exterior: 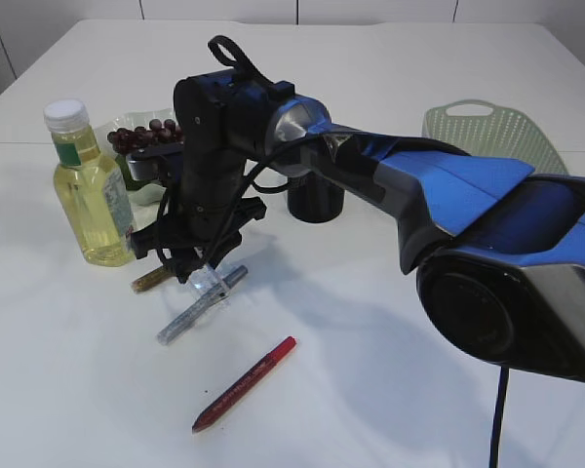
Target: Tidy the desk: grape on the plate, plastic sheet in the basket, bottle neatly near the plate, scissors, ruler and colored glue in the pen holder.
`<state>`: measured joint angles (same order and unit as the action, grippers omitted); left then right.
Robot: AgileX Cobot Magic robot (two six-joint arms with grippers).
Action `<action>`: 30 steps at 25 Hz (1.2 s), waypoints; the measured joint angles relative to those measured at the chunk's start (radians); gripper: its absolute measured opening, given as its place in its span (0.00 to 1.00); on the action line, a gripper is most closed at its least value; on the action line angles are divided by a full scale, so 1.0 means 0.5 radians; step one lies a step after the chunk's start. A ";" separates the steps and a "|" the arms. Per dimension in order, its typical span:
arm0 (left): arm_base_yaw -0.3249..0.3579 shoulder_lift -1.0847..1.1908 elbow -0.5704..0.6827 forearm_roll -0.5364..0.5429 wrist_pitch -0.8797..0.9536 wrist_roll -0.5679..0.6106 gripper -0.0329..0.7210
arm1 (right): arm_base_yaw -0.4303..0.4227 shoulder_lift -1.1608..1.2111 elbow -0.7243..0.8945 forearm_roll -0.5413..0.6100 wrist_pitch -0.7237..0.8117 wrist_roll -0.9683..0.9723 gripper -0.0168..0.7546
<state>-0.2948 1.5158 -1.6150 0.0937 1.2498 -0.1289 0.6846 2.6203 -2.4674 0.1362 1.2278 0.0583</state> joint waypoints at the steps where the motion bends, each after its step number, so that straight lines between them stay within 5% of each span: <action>1: 0.000 0.000 0.000 0.000 0.000 0.000 0.45 | 0.000 0.000 0.000 0.000 0.000 0.000 0.41; 30: 0.000 0.000 0.000 0.009 0.000 0.000 0.44 | 0.000 -0.156 -0.022 -0.114 0.019 0.025 0.40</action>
<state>-0.2948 1.5158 -1.6150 0.0982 1.2498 -0.1289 0.6846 2.5423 -2.4784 0.0793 1.2372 0.0710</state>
